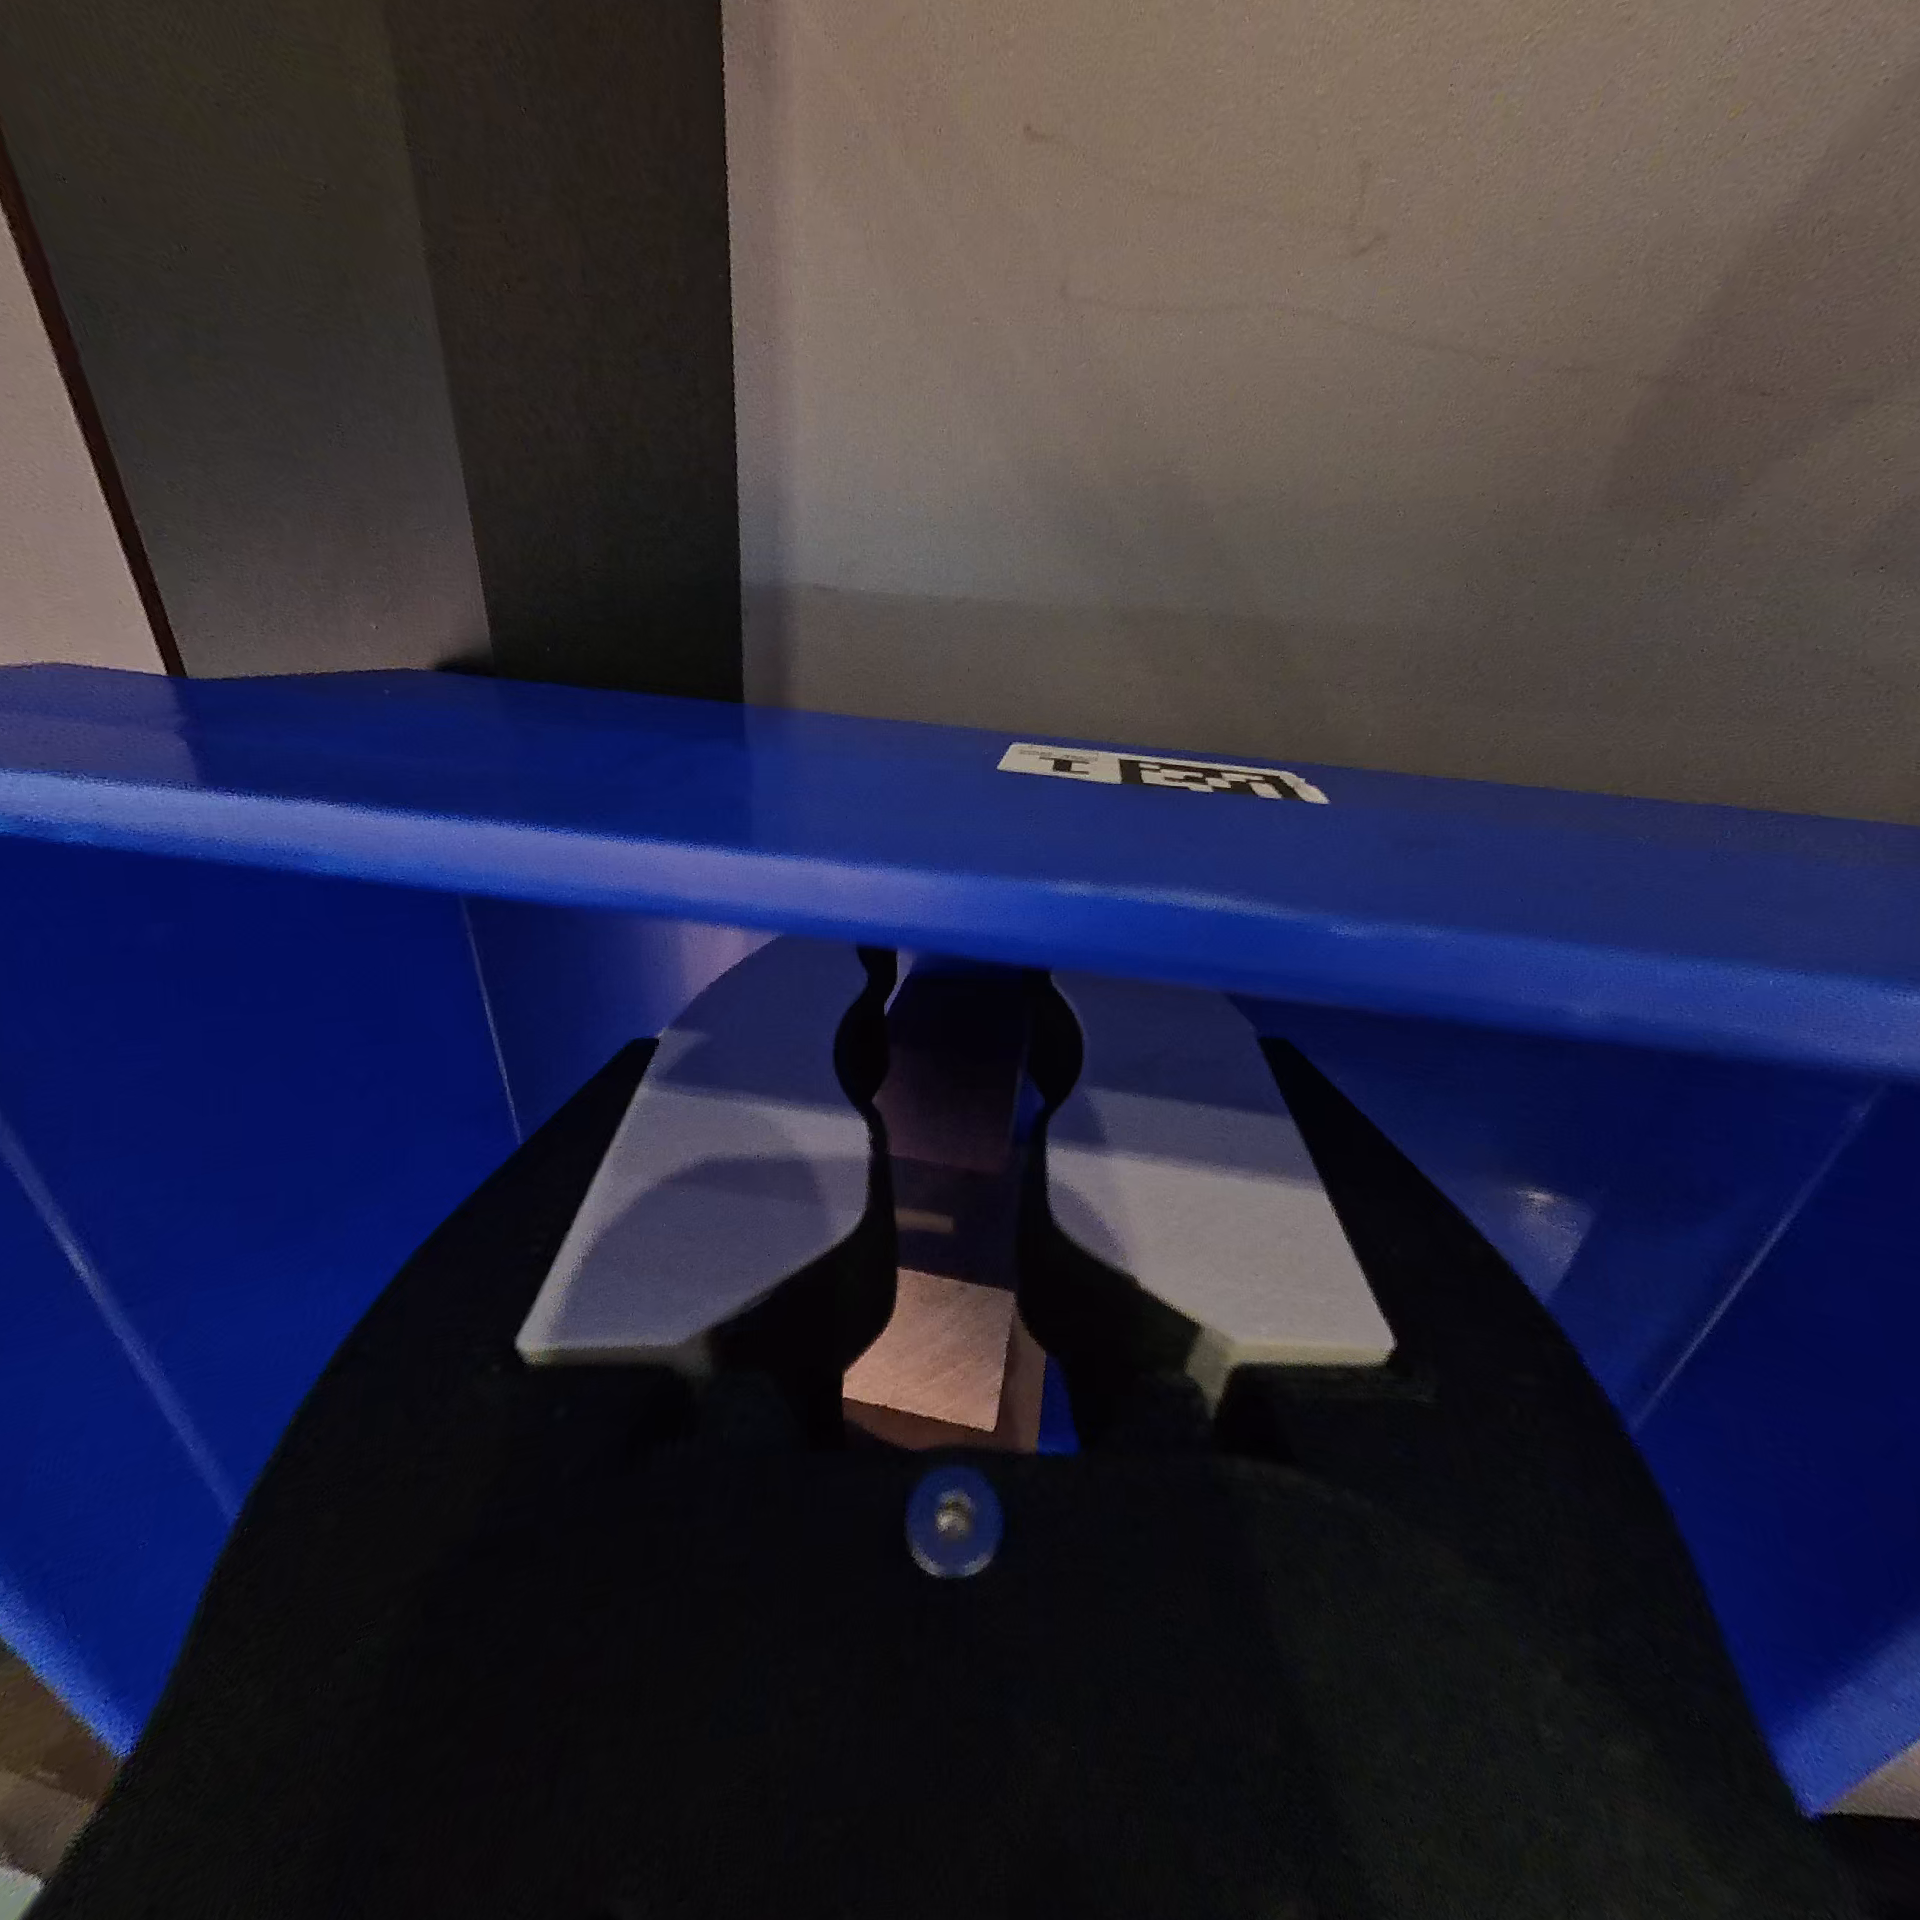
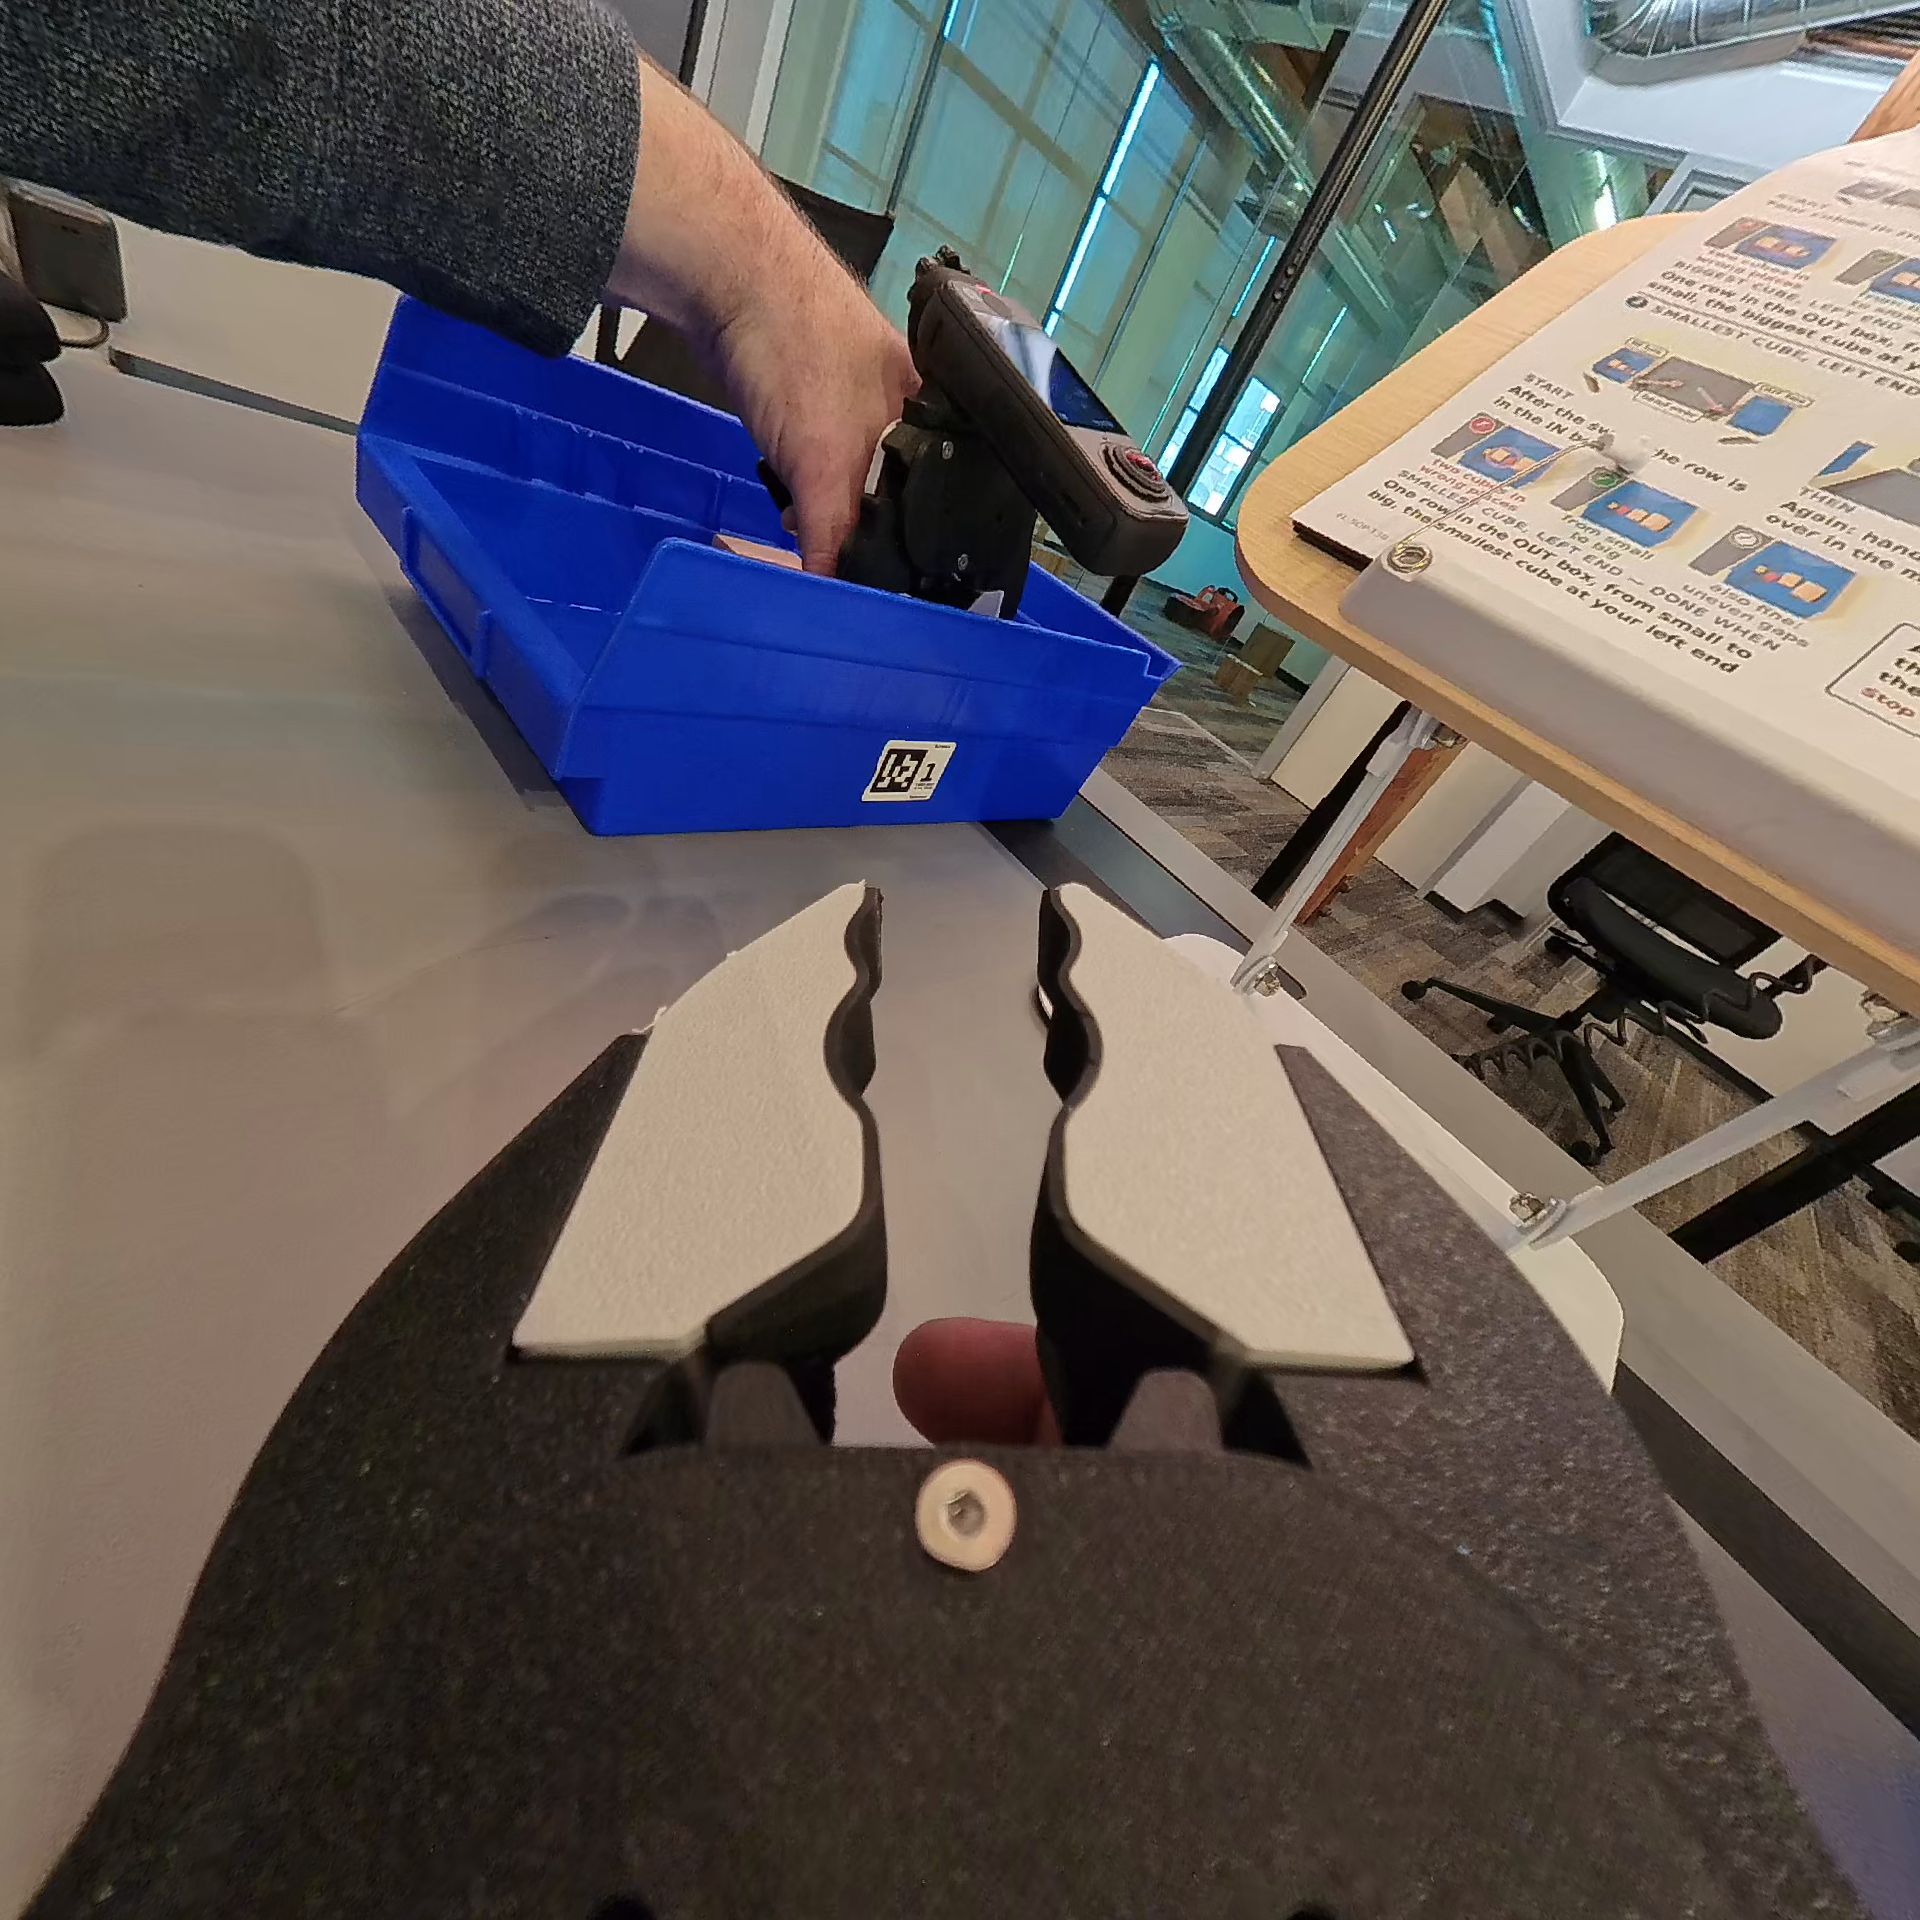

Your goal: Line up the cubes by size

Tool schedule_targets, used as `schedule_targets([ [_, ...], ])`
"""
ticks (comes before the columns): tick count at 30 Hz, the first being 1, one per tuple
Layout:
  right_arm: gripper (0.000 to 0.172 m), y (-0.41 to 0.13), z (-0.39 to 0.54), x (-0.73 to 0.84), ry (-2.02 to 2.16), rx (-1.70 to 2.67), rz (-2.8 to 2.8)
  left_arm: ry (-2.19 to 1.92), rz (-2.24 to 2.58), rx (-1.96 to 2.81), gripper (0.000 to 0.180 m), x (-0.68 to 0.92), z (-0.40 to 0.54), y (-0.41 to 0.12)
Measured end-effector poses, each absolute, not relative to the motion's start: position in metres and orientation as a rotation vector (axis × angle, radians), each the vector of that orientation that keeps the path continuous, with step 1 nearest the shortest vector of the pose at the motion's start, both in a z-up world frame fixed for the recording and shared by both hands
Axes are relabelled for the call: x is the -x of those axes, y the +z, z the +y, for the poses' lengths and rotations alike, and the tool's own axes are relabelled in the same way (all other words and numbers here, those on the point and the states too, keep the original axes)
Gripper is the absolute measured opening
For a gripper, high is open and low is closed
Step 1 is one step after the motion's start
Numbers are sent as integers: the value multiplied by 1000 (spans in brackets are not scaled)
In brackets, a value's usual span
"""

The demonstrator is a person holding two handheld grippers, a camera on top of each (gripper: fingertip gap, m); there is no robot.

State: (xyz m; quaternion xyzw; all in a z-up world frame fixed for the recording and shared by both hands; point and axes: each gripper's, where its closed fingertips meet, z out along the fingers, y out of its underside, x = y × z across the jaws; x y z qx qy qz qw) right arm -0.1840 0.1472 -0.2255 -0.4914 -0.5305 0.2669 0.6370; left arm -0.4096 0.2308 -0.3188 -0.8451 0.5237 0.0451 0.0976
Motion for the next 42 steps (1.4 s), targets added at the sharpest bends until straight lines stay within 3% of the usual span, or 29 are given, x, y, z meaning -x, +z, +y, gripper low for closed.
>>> schedule_targets([
  [8, 28, -225, 147, 184, 610, 1123, -1210, 161, 1477, 2426, 21, 407, 234, -292],
  [29, 30, -223, 148, 184, 629, 1121, -1195, 282, 1205, 1849, 21, 319, 177, -139],
  [42, 35, -199, 139, 175, 1089, 1118, -1122, 131, 1303, 1509, 21, 200, 156, -117],
])
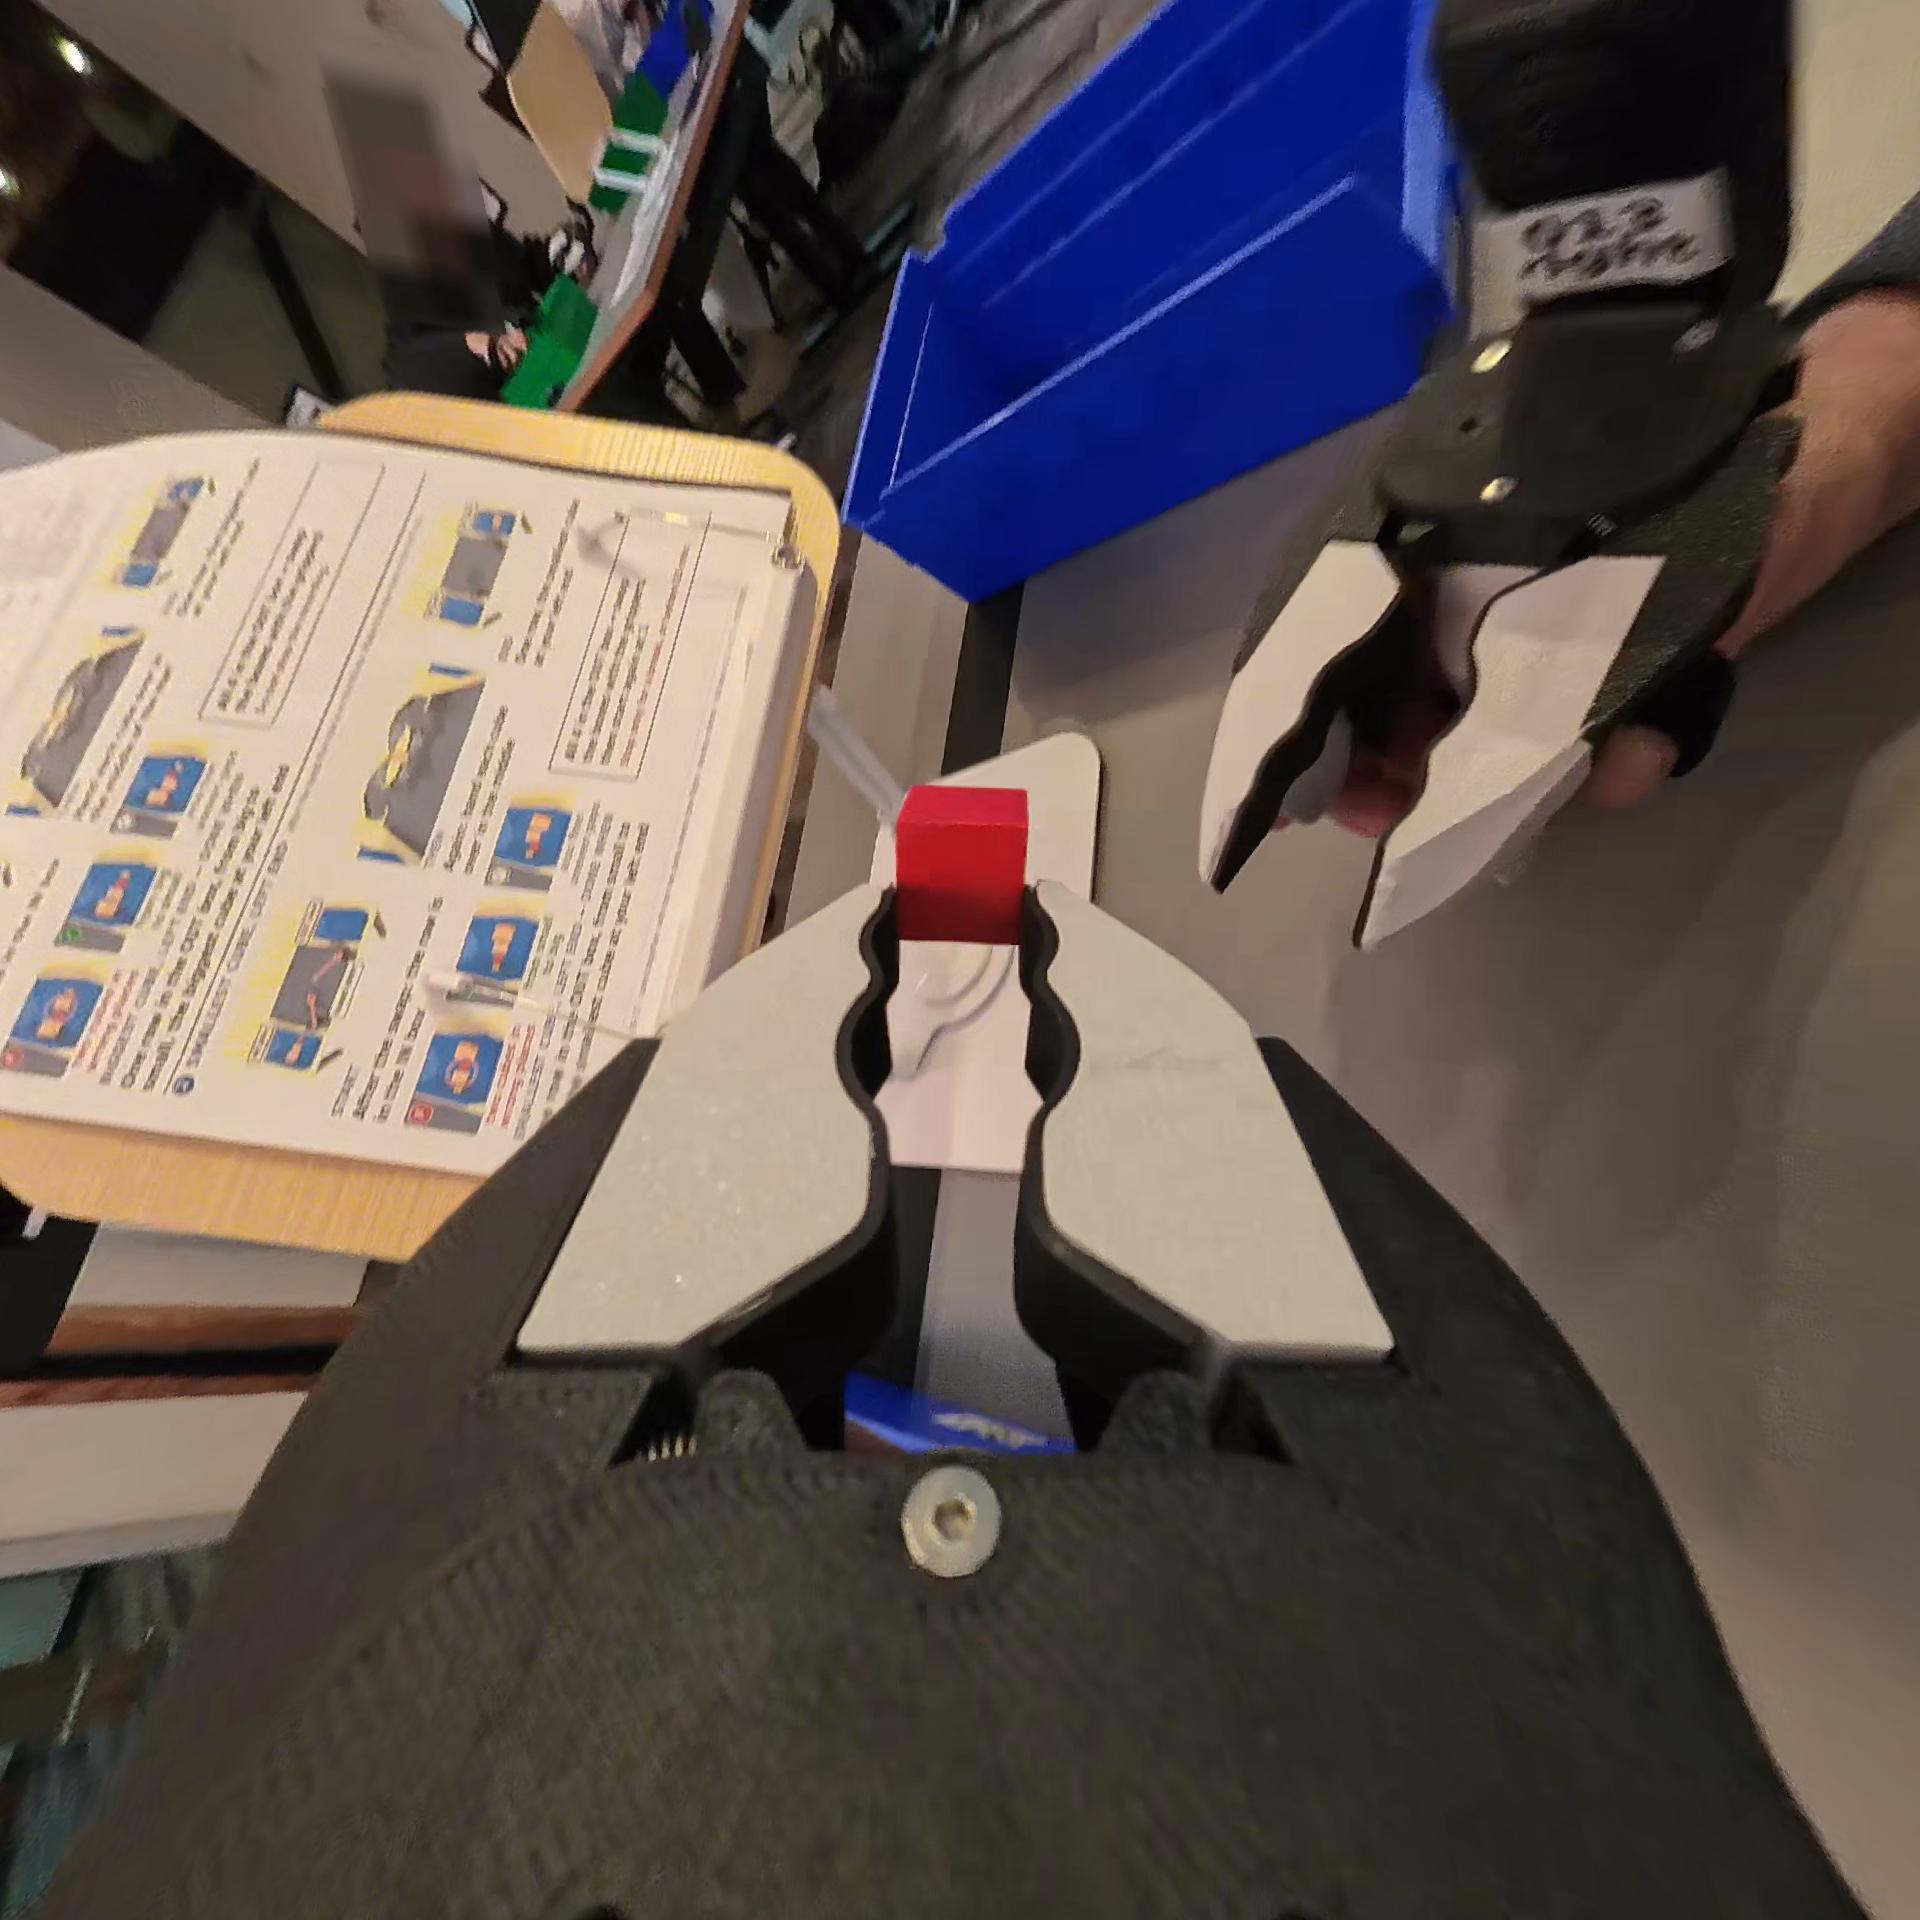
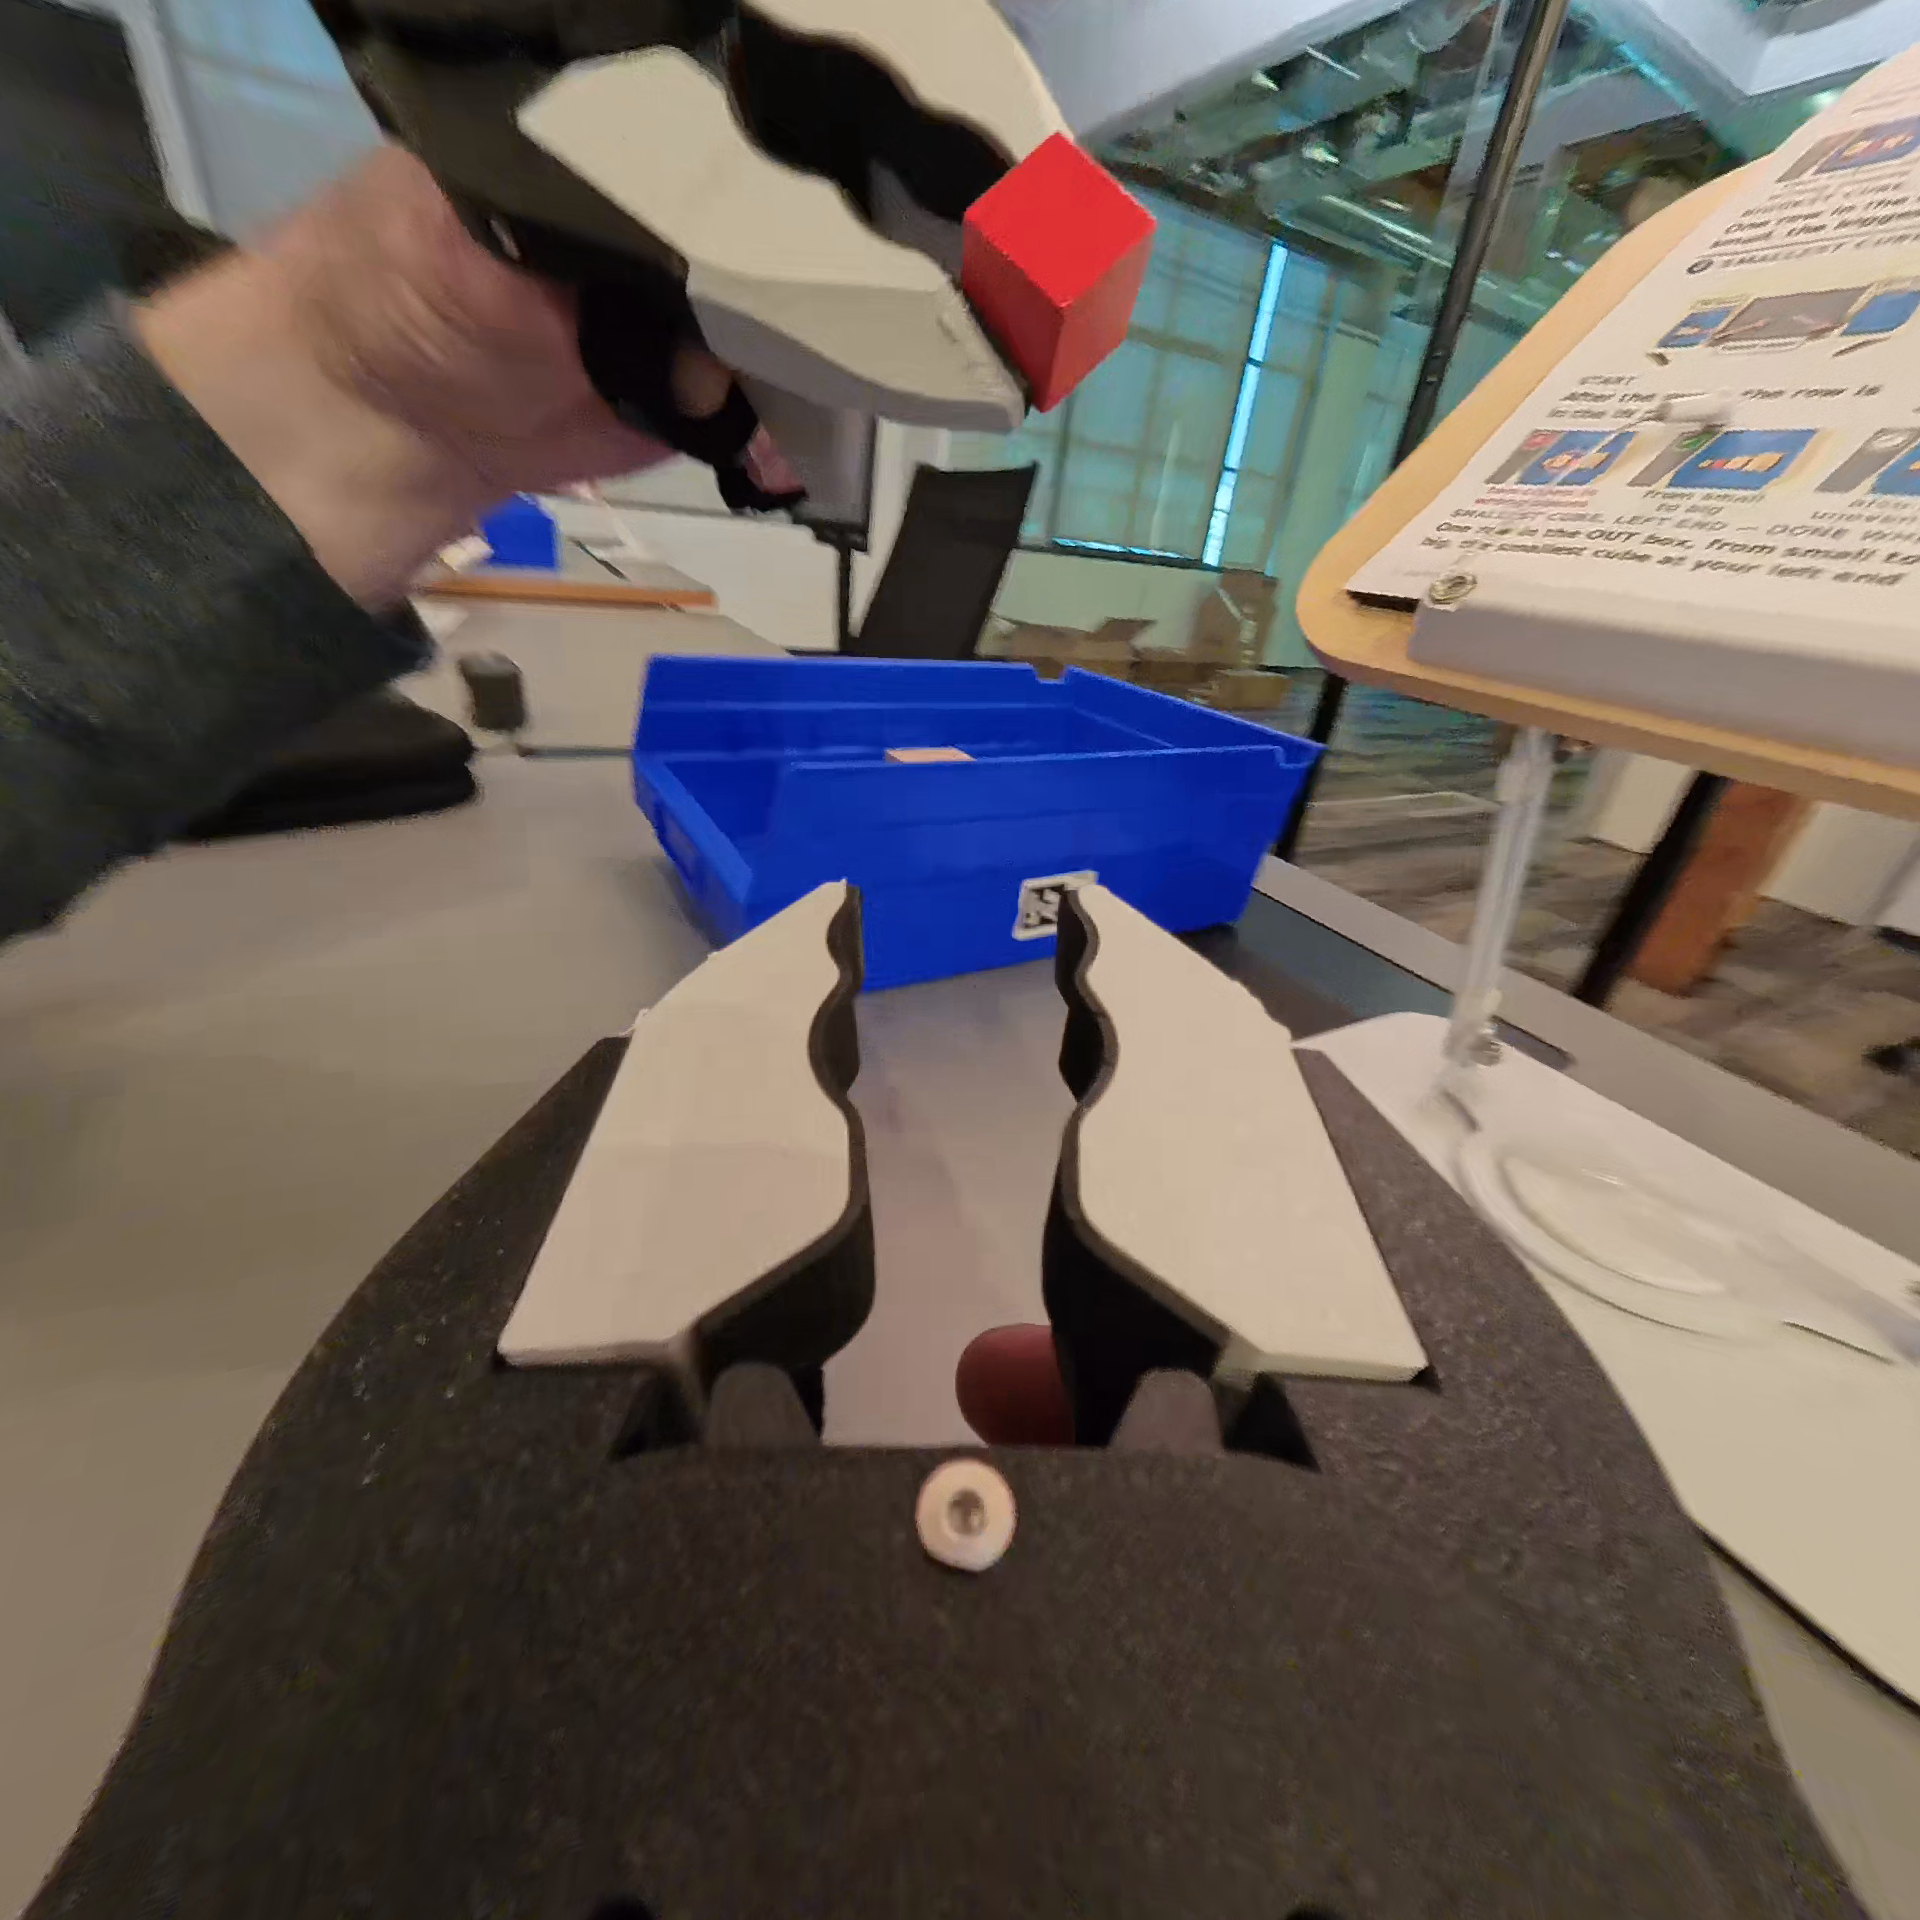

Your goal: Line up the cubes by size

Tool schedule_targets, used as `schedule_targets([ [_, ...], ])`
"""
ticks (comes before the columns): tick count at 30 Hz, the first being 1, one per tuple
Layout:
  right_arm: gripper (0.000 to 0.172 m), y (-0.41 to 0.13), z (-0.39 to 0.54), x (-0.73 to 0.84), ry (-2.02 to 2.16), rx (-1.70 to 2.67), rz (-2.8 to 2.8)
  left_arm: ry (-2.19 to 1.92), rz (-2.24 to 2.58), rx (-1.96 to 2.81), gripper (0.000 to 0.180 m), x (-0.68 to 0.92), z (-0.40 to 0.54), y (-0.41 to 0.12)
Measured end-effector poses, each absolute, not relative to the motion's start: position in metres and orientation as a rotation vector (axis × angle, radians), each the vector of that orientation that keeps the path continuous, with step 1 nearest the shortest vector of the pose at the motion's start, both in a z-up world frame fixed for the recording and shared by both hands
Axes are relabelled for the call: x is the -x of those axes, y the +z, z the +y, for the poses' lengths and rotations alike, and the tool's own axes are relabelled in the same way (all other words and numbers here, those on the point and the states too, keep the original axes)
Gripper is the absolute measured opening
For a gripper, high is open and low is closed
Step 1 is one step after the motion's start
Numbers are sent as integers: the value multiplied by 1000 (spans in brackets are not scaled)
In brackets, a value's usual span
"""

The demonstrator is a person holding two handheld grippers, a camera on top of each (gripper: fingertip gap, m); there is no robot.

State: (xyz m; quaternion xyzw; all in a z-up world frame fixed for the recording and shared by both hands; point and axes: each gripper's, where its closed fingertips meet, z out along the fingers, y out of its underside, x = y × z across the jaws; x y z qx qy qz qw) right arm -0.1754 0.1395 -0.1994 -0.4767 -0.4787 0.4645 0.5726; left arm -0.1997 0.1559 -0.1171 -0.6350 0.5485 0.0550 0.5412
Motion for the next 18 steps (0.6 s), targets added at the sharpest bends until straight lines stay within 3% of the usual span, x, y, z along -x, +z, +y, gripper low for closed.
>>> schedule_targets([
  [9, 45, -189, 130, 171, 1416, 1114, -1133, 82, 1306, 1398, 21, 179, 147, -102],
  [18, 44, -138, 133, 151, 1609, 1040, -1120, 91, 1304, 1325, 21, 171, 136, -85],
])
